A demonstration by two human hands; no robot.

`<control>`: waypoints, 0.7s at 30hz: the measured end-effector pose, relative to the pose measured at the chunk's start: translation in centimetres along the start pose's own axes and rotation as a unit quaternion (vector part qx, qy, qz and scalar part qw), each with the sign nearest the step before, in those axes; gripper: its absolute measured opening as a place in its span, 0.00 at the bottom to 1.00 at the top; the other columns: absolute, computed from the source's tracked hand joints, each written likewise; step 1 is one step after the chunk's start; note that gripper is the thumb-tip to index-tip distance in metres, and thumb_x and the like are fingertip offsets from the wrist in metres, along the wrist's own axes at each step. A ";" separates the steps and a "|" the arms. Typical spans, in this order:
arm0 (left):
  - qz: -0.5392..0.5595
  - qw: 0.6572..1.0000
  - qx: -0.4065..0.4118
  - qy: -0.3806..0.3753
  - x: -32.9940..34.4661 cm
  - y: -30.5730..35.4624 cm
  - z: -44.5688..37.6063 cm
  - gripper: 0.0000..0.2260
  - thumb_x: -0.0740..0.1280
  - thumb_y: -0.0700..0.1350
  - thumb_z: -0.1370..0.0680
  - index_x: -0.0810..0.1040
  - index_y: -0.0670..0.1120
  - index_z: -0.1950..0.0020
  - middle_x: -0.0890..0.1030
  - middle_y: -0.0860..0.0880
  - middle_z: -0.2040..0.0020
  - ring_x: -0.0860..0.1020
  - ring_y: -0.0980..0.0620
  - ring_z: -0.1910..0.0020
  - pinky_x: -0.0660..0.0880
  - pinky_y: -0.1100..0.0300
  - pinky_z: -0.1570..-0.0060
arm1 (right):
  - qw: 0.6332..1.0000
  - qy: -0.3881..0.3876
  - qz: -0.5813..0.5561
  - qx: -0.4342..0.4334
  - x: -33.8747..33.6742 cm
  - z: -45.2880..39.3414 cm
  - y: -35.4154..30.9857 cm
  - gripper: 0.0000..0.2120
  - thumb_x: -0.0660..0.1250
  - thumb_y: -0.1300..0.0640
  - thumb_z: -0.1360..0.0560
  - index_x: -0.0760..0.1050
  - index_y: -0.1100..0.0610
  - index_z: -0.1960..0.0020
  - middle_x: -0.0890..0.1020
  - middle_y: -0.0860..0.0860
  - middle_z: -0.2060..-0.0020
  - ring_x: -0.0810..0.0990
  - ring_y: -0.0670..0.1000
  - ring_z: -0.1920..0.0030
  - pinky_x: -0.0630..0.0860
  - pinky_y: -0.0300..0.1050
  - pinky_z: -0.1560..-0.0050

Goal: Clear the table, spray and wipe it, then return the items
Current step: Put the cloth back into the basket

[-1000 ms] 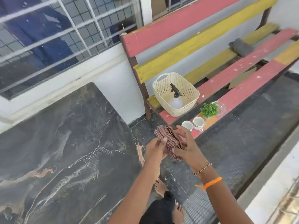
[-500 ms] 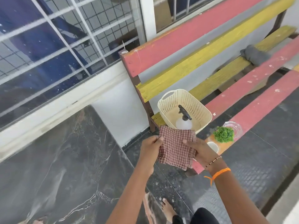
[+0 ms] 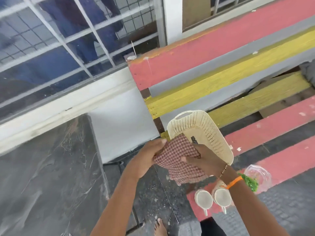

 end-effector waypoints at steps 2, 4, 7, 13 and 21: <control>0.095 0.993 -0.059 0.037 1.0 -0.7 -2.7 0.26 0.62 0.66 0.30 0.80 0.48 0.45 0.83 0.48 0.51 0.81 0.49 0.50 0.77 0.54 0.45 | 0.995 0.022 -0.099 0.018 -2.8 -1.0 0.3 0.07 0.70 0.59 0.29 0.79 0.51 0.51 0.85 0.47 0.55 0.83 0.48 0.52 0.79 0.41 0.50; 0.169 0.976 -0.126 0.057 2.8 -1.6 -5.1 0.31 0.58 0.66 0.31 0.77 0.43 0.43 0.81 0.44 0.47 0.79 0.43 0.46 0.69 0.46 0.34 | 0.970 0.067 -0.224 0.063 -5.6 -2.4 1.1 0.11 0.71 0.58 0.32 0.79 0.55 0.50 0.85 0.53 0.54 0.83 0.56 0.52 0.81 0.50 0.50; 0.292 0.945 -0.134 0.050 5.7 -1.5 -7.8 0.37 0.58 0.66 0.32 0.72 0.37 0.35 0.75 0.38 0.37 0.72 0.39 0.36 0.60 0.43 0.29 | 0.914 0.132 -0.364 0.120 -8.6 -4.7 2.1 0.06 0.69 0.63 0.29 0.79 0.57 0.52 0.86 0.54 0.60 0.84 0.56 0.58 0.82 0.47 0.62; 0.367 0.916 -0.073 0.144 6.2 0.7 -12.1 0.21 0.61 0.55 0.24 0.72 0.40 0.41 0.78 0.42 0.50 0.76 0.43 0.47 0.68 0.46 0.35 | 0.846 0.166 -0.485 0.146 -9.6 -8.1 2.8 0.08 0.60 0.70 0.25 0.74 0.61 0.51 0.79 0.57 0.59 0.81 0.54 0.61 0.79 0.46 0.64; 0.191 0.942 -0.140 0.236 3.6 0.7 -15.3 0.22 0.64 0.32 0.24 0.65 0.45 0.33 0.77 0.47 0.46 0.77 0.49 0.49 0.73 0.48 0.45 | 0.747 0.196 -0.558 0.304 -11.1 -8.0 8.2 0.13 0.68 0.52 0.28 0.75 0.61 0.49 0.78 0.56 0.57 0.79 0.54 0.56 0.82 0.46 0.62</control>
Point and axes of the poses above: each hand's wrist, its own z-axis away from the middle knuckle, its own x-axis out of the palm, y = z × x, the point moved 5 cm from there along -z, towards the middle knuckle
